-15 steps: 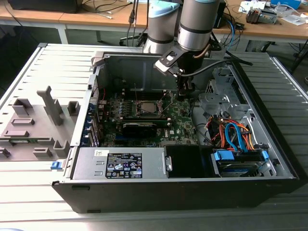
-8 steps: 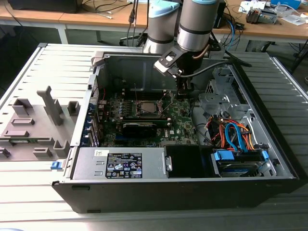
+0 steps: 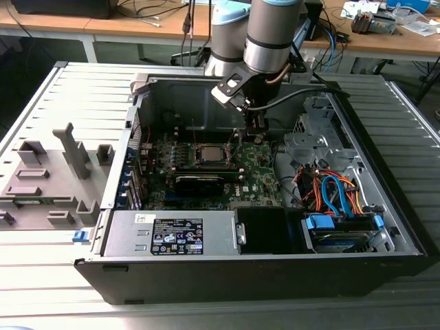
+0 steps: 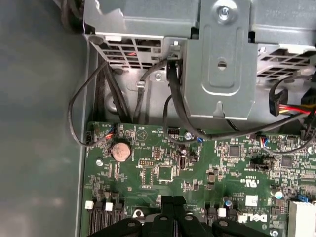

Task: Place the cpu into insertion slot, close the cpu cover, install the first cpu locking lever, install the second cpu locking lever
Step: 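Close the cpu cover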

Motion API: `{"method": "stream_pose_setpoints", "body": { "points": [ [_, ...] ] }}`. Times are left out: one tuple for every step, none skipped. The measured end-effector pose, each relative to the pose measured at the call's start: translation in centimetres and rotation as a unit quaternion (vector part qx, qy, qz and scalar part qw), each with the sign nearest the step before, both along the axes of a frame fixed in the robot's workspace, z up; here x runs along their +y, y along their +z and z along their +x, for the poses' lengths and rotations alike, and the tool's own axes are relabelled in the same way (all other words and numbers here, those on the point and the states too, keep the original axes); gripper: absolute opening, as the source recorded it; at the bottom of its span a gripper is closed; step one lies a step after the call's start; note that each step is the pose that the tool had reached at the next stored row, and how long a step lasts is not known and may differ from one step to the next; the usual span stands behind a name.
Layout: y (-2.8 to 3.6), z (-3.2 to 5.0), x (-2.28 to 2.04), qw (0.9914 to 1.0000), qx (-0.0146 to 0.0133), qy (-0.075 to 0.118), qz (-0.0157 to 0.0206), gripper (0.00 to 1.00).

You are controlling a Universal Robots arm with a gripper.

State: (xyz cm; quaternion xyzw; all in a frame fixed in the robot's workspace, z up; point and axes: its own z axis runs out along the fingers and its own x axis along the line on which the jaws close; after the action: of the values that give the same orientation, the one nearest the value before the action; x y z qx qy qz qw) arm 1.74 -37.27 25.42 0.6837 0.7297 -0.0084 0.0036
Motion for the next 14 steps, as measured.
{"method": "stream_pose_setpoints", "body": {
  "points": [
    [0.0, -0.11, 0.0, 1.0, 0.0, 0.0, 0.0, 0.11],
    [0.0, -0.19, 0.0, 1.0, 0.0, 0.0, 0.0, 0.11],
    [0.0, -0.29, 0.0, 1.0, 0.0, 0.0, 0.0, 0.11],
    [0.0, -0.34, 0.0, 1.0, 0.0, 0.0, 0.0, 0.11],
    [-0.01, -0.41, 0.0, 1.0, 0.0, 0.0, 0.0, 0.11],
    [-0.01, -0.5, 0.0, 1.0, 0.0, 0.0, 0.0, 0.11],
    [-0.02, -0.59, 0.0, 1.0, 0.0, 0.0, 0.0, 0.11],
    [-0.02, -0.68, 0.0, 1.0, 0.0, 0.0, 0.0, 0.11],
    [-0.03, -0.94, 0.0, 1.0, 0.0, 0.0, 0.0, 0.11],
    [-0.04, -1.06, 0.0, 1.0, 0.0, 0.0, 0.0, 0.11],
    [-0.05, -1.21, 0.0, 1.0, 0.0, 0.0, 0.0, 0.11],
    [-0.06, -1.45, 0.0, 1.0, 0.0, 0.0, 0.0, 0.11],
    [-0.06, -1.59, 0.0, 1.0, 0.0, 0.0, 0.0, 0.11],
    [-0.07, -1.78, 0.0, 1.0, 0.0, 0.0, 0.0, 0.11]
  ]
}}
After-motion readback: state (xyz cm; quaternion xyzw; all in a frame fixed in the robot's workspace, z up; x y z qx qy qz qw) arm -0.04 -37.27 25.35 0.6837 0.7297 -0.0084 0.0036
